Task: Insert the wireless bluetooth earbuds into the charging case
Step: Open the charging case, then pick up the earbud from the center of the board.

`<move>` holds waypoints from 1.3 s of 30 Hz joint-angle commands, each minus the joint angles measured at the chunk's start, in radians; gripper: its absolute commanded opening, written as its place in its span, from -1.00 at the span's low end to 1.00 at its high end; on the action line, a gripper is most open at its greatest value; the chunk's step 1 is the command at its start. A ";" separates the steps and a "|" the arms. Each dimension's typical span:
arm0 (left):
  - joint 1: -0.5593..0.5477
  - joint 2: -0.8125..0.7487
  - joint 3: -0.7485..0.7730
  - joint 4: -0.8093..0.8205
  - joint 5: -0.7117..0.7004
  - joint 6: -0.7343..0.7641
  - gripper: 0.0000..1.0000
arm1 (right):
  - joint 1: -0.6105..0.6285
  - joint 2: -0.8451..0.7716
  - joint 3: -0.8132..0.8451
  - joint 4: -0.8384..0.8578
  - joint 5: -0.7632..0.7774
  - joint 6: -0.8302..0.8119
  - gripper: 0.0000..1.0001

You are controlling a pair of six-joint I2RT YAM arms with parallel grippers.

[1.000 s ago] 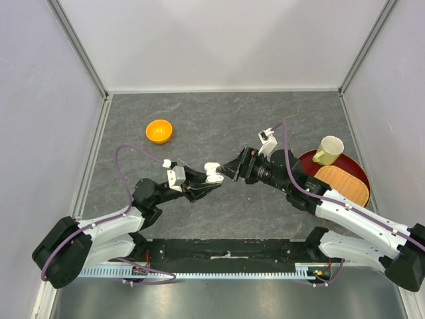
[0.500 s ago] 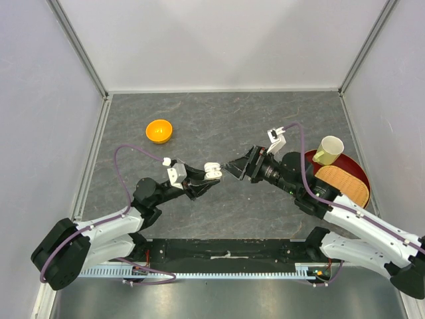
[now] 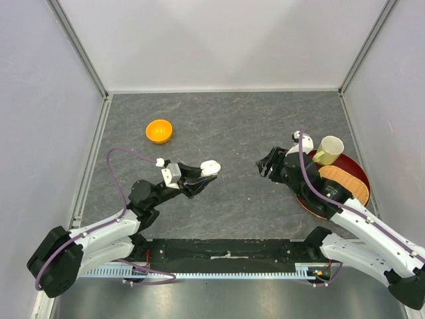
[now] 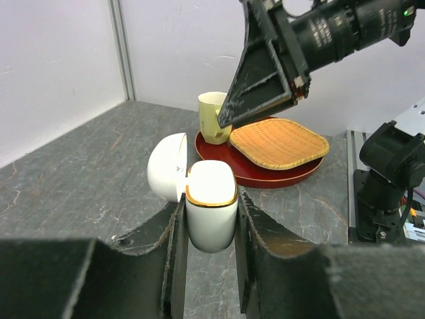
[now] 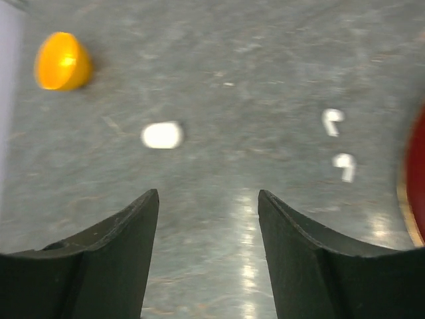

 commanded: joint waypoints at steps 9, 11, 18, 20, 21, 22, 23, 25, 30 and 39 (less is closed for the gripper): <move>-0.002 -0.031 0.003 0.004 -0.015 0.050 -0.95 | -0.139 0.283 0.059 -0.189 0.069 -0.320 0.38; -0.001 -0.034 0.003 0.000 -0.017 0.056 -0.95 | -0.141 0.332 0.068 -0.188 0.095 -0.325 0.38; -0.001 -0.039 0.003 -0.014 -0.022 0.065 -0.95 | -0.171 0.447 0.071 -0.128 0.067 -0.355 0.33; -0.002 -0.039 0.003 -0.014 -0.022 0.065 -0.95 | -0.187 0.480 0.075 -0.122 0.048 -0.374 0.32; -0.002 -0.039 0.003 -0.016 -0.020 0.065 -0.95 | -0.207 0.490 0.075 -0.108 0.036 -0.377 0.30; -0.001 -0.039 0.003 -0.014 -0.020 0.065 -0.95 | -0.220 0.495 0.073 -0.097 0.012 -0.386 0.29; -0.001 -0.037 0.003 -0.014 -0.020 0.065 -0.96 | -0.237 0.500 0.071 -0.085 -0.022 -0.391 0.28; -0.001 -0.036 0.001 -0.013 -0.020 0.064 -0.95 | -0.276 0.512 0.067 -0.053 -0.087 -0.388 0.25; -0.001 -0.031 0.000 -0.007 -0.022 0.064 -0.95 | -0.300 0.568 0.050 -0.011 -0.107 -0.386 0.19; -0.001 -0.028 -0.010 -0.007 -0.034 0.073 -0.95 | -0.326 0.615 0.013 0.050 -0.101 -0.375 0.09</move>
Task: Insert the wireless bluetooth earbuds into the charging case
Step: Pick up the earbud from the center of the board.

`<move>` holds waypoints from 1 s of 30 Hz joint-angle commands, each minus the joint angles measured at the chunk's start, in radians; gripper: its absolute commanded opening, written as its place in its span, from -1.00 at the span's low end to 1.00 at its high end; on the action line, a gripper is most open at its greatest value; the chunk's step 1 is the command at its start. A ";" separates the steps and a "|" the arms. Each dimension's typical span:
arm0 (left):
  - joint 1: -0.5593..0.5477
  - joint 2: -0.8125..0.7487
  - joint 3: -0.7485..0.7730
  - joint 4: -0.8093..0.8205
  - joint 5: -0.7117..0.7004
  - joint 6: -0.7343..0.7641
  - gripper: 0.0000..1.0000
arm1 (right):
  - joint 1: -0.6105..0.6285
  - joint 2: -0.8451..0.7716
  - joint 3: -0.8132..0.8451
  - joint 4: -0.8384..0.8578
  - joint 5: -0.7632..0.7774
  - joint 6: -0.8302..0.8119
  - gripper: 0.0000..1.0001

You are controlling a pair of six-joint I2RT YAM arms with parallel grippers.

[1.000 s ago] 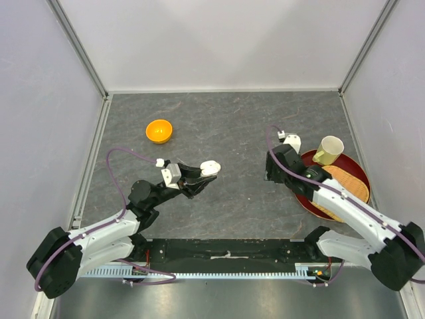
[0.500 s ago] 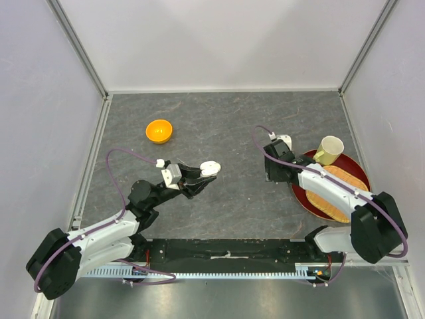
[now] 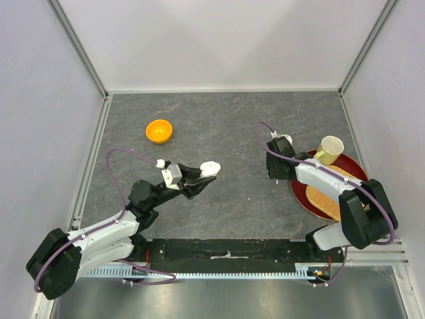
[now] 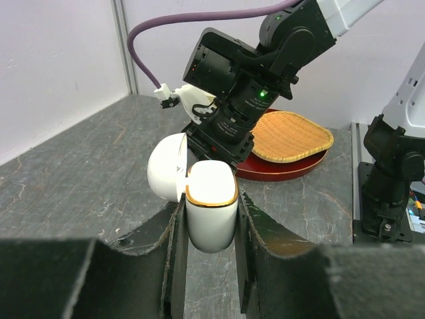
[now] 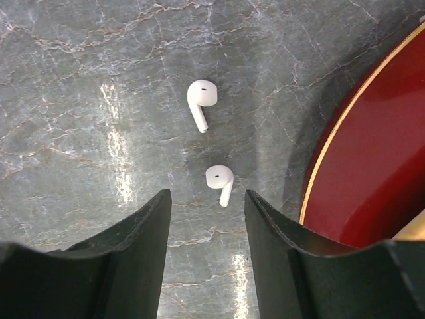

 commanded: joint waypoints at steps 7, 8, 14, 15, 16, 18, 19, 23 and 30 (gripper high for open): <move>-0.001 0.003 -0.004 0.034 -0.030 0.054 -0.95 | -0.037 0.027 -0.016 0.076 -0.012 -0.016 0.00; -0.001 0.003 -0.004 0.034 -0.032 0.056 -0.96 | -0.042 0.032 -0.018 0.080 -0.021 -0.016 -0.01; -0.001 -0.001 -0.008 0.028 -0.035 0.060 -0.95 | -0.052 0.063 -0.028 0.094 -0.030 -0.016 -0.03; -0.001 -0.001 -0.008 0.028 -0.037 0.060 -0.95 | -0.055 0.067 -0.030 0.097 -0.032 -0.016 -0.03; -0.001 -0.001 -0.008 0.028 -0.038 0.060 -0.95 | -0.055 0.067 -0.033 0.097 -0.033 -0.019 -0.03; 0.001 -0.001 -0.008 0.028 -0.037 0.060 -0.95 | -0.060 0.073 -0.035 0.106 -0.038 -0.017 -0.03; -0.001 -0.003 -0.008 0.028 -0.038 0.060 -0.95 | -0.058 0.076 -0.036 0.108 -0.038 -0.017 -0.04; 0.001 -0.001 -0.008 0.026 -0.040 0.062 -0.95 | -0.062 0.089 -0.038 0.113 -0.039 -0.016 -0.07; -0.001 -0.004 -0.007 0.022 -0.041 0.060 -0.95 | -0.063 0.106 -0.041 0.119 -0.038 -0.014 -0.17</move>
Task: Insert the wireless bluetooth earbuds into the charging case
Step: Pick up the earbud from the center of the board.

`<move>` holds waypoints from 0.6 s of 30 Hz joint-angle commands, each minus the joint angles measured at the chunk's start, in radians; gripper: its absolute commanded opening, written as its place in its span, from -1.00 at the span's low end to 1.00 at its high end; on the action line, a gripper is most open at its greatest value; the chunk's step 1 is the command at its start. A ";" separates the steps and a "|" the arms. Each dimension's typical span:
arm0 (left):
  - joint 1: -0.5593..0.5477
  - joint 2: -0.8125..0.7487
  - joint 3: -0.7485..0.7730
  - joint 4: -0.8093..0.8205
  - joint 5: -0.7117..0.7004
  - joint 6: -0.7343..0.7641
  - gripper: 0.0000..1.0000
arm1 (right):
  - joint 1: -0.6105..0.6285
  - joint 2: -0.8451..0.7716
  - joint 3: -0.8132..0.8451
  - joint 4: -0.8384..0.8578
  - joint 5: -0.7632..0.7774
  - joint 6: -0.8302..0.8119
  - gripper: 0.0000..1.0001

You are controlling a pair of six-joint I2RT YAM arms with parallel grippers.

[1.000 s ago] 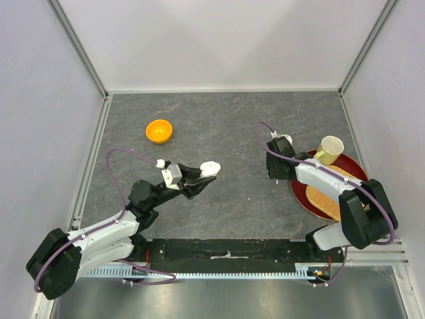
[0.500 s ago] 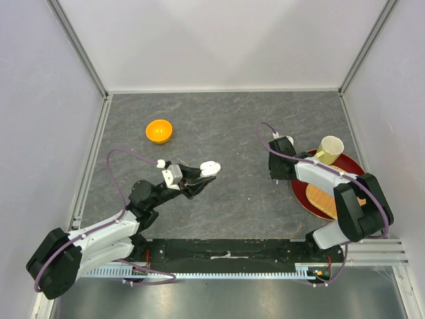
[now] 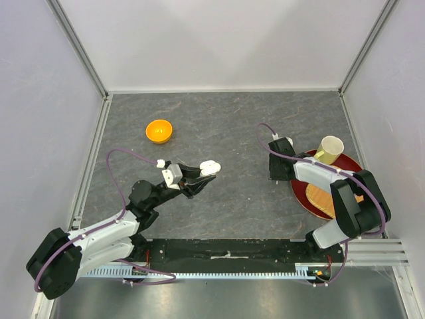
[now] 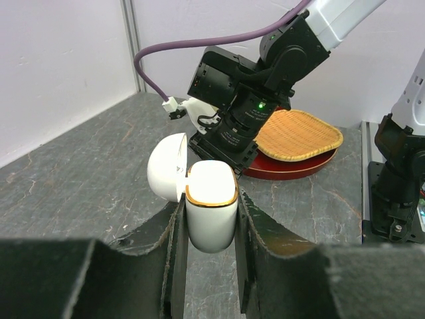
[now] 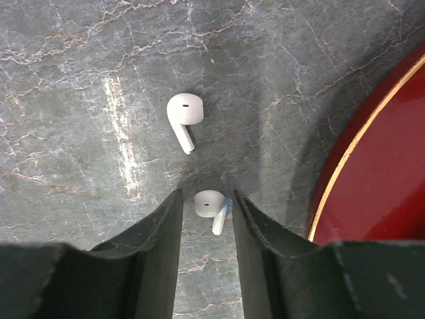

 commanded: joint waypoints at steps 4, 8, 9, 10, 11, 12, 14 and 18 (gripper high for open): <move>-0.001 -0.012 -0.002 0.021 -0.018 0.040 -0.95 | -0.009 0.021 -0.008 0.028 -0.006 0.003 -0.23; -0.001 -0.012 -0.002 0.019 -0.018 0.040 -0.95 | -0.009 0.014 -0.013 0.027 -0.012 0.010 -0.25; 0.001 -0.014 -0.001 0.019 -0.019 0.040 -0.95 | -0.007 0.012 -0.016 0.027 -0.012 0.012 -0.26; 0.001 -0.012 -0.001 0.018 -0.019 0.040 -0.95 | -0.009 0.011 -0.019 0.028 -0.015 0.015 -0.26; -0.001 -0.012 0.001 0.016 -0.019 0.040 -0.95 | -0.007 0.008 -0.019 0.028 -0.015 0.023 -0.28; -0.001 -0.014 0.001 0.016 -0.019 0.040 -0.95 | -0.009 0.006 -0.022 0.028 -0.016 0.027 -0.30; -0.001 -0.012 0.001 0.015 -0.019 0.040 -0.95 | -0.009 0.006 -0.023 0.027 -0.021 0.035 -0.36; -0.001 -0.017 0.002 0.009 -0.021 0.041 -0.95 | -0.009 0.006 -0.028 0.027 -0.027 0.055 -0.39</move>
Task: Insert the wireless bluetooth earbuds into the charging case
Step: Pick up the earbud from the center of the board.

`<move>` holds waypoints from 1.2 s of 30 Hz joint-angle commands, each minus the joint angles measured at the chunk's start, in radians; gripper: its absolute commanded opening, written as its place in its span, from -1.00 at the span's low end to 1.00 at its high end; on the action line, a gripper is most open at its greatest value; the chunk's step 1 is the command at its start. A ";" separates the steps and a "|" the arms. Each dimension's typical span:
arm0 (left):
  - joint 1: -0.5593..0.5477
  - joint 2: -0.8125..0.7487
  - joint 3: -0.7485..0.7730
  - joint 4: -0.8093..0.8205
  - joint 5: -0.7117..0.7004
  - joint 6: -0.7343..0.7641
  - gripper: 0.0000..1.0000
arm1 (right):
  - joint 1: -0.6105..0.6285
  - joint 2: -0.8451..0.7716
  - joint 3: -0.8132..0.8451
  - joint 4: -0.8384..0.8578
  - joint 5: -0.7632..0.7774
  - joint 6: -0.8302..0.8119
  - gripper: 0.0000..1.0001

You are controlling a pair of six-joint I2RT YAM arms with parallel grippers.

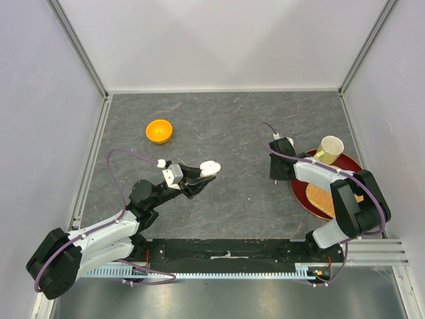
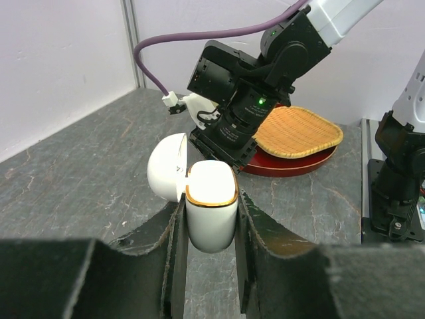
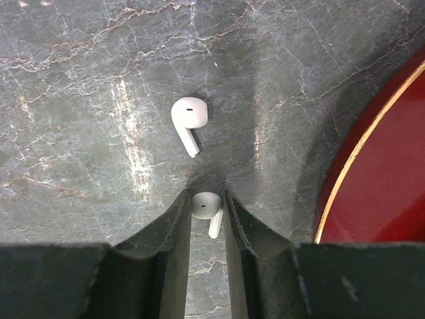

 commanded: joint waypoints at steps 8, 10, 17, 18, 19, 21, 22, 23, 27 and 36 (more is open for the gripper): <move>-0.001 -0.016 0.005 0.011 -0.022 0.045 -0.95 | -0.005 -0.007 -0.016 0.003 -0.004 0.024 -0.20; -0.001 -0.019 0.007 0.009 -0.022 0.045 -0.95 | -0.005 -0.005 -0.013 0.002 -0.004 0.017 -0.20; 0.001 -0.024 0.008 -0.001 -0.022 0.048 -0.95 | -0.005 -0.001 -0.005 -0.006 0.002 -0.003 -0.26; -0.001 -0.026 0.008 -0.003 -0.022 0.048 -0.96 | -0.005 0.001 -0.005 -0.006 0.002 -0.002 -0.27; -0.001 -0.029 0.007 -0.005 -0.022 0.048 -0.95 | -0.005 -0.001 -0.006 -0.007 0.004 -0.003 -0.28; -0.001 -0.029 0.007 -0.005 -0.022 0.050 -0.95 | -0.005 0.001 -0.005 -0.009 0.001 -0.008 -0.29; 0.001 -0.027 0.007 -0.006 -0.022 0.048 -0.95 | -0.005 0.001 -0.006 -0.010 0.002 -0.009 -0.31; -0.001 -0.027 0.007 -0.008 -0.022 0.048 -0.95 | -0.005 -0.001 -0.006 -0.009 0.001 -0.009 -0.31; -0.001 -0.027 0.007 -0.008 -0.022 0.047 -0.95 | -0.005 -0.001 -0.010 -0.010 0.002 -0.012 -0.35; -0.001 -0.026 0.007 -0.011 -0.022 0.045 -0.95 | -0.005 -0.007 -0.014 -0.009 -0.002 -0.005 -0.57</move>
